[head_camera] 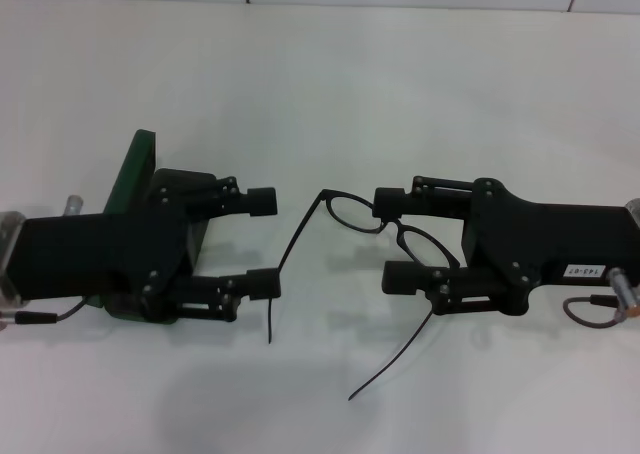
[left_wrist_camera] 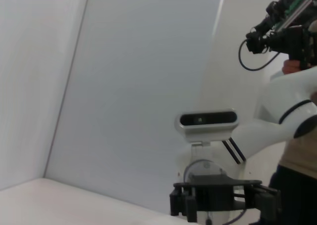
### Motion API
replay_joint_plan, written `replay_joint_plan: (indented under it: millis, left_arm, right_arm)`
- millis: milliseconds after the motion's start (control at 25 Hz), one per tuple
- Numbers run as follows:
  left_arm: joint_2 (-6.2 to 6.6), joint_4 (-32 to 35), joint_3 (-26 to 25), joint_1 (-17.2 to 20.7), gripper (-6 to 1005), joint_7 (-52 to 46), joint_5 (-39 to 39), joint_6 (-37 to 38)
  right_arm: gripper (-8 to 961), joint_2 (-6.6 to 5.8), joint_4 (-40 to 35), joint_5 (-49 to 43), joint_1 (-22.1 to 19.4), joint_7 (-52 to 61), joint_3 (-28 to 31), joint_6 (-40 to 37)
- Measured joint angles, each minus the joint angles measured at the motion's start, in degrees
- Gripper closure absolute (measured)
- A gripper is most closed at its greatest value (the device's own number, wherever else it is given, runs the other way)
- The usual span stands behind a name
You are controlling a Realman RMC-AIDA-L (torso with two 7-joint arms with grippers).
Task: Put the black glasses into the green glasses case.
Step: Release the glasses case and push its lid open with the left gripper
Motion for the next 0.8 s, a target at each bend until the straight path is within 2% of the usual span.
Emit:
replay_joint_plan:
  millis: [240, 600, 800]
  left_arm:
    - [-0.71, -0.03, -1.11, 0.21, 130, 1.07, -0.03, -0.17]
    - [-1.28, -1.23, -3.19, 0.03, 140, 1.60, 0.00, -0.35]
    - [-1.34, -1.11, -3.30, -0.23, 145, -0.85, -2.44, -0.27]
  right_arm:
    - [203, -0.40, 0.00, -0.13, -0.07, 0.00, 0.06, -0.03]
    - [203, 0.04, 0.00, -0.10, -0.22, -1.33, 0.38, 0.02]
    - [203, -0.39, 0.06, -0.52, -2.11, -2.15, 4.04, -0.33]
